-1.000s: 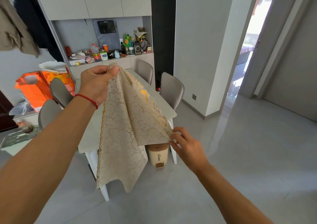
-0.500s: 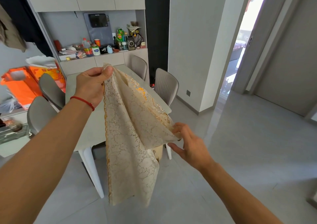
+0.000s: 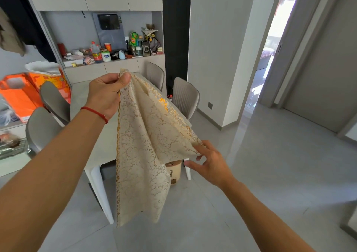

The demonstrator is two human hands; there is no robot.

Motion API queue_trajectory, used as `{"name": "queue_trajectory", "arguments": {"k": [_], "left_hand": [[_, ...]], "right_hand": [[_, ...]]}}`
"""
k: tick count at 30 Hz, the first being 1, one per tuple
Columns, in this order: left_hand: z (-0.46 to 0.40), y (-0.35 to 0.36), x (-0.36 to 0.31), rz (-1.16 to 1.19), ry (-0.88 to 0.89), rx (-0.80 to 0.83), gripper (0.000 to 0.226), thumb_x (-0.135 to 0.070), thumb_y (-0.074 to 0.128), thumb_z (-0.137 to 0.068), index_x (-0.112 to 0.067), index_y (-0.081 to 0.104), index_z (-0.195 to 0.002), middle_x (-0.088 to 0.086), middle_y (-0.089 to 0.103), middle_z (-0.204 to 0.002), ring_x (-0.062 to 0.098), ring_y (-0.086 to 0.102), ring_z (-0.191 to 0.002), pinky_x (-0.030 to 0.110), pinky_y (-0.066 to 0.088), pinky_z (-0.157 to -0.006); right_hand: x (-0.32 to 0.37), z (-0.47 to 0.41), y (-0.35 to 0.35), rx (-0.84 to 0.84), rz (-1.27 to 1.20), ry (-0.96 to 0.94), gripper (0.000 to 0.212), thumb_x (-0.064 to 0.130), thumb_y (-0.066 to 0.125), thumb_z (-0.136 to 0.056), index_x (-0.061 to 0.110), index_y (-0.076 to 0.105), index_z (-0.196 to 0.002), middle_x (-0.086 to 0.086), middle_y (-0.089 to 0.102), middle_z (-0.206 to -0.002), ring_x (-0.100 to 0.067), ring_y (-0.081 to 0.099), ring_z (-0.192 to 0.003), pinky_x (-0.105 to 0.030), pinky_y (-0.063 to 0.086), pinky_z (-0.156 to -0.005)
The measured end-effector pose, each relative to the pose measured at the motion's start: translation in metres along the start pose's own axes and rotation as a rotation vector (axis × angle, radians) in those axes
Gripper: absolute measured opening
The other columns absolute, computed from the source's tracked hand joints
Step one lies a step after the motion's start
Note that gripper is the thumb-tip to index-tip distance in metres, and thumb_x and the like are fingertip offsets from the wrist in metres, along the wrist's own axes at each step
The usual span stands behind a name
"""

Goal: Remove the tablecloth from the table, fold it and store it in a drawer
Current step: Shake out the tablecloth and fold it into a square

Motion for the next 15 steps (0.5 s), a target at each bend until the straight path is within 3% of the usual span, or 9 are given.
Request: {"name": "queue_trajectory", "arguments": {"k": [3,6,9,12,15], "left_hand": [[0.002,0.002,0.0,-0.005,0.017,0.024,0.007,-0.006,0.078,-0.081,-0.008,0.071,-0.083,-0.002,0.076,-0.075,0.014,0.074,-0.08,0.03,0.061,-0.083],[0.004,-0.001,0.0,-0.009,0.024,0.042,0.006,-0.009,0.078,-0.078,-0.008,0.074,-0.082,-0.003,0.077,-0.074,0.013,0.075,-0.079,0.028,0.061,-0.079],[0.004,-0.006,0.001,-0.003,0.026,0.058,0.01,-0.014,0.08,-0.072,-0.01,0.076,-0.08,-0.002,0.078,-0.076,0.014,0.075,-0.079,0.029,0.061,-0.078],[0.003,-0.012,0.005,-0.009,0.018,0.049,0.016,-0.014,0.081,-0.072,-0.006,0.074,-0.084,-0.001,0.077,-0.076,0.016,0.074,-0.08,0.03,0.061,-0.08],[0.005,-0.012,0.01,-0.008,0.012,0.054,0.005,-0.015,0.082,-0.071,-0.014,0.079,-0.074,-0.001,0.078,-0.076,0.016,0.075,-0.079,0.029,0.06,-0.079]], "right_hand": [[-0.008,-0.011,0.01,0.101,-0.25,0.148,0.045,0.061,0.044,-0.098,0.032,0.07,-0.122,0.009,0.059,-0.124,-0.007,0.058,-0.103,-0.029,0.057,-0.085],[-0.015,-0.017,0.013,0.16,-0.441,0.284,0.036,0.044,0.039,-0.101,0.028,0.07,-0.11,0.009,0.07,-0.115,-0.014,0.064,-0.102,-0.039,0.059,-0.085],[-0.011,-0.024,0.013,0.267,-0.235,0.18,0.03,0.028,0.047,-0.106,0.026,0.075,-0.117,0.01,0.065,-0.119,-0.01,0.062,-0.102,-0.037,0.059,-0.088],[-0.009,-0.025,0.016,0.352,-0.098,0.103,0.027,0.037,0.059,-0.101,0.029,0.075,-0.121,0.016,0.063,-0.119,-0.003,0.058,-0.106,-0.032,0.052,-0.095],[-0.007,-0.022,0.022,0.411,-0.003,0.062,0.026,0.045,0.065,-0.095,0.035,0.076,-0.117,0.022,0.062,-0.114,0.002,0.056,-0.102,-0.031,0.051,-0.096]]}}
Point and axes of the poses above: each hand's wrist, its own z-axis away from the middle knuckle, its own y-axis out of the palm, x = y × z, the point moved 10 cm from there along -z, towards the middle knuckle
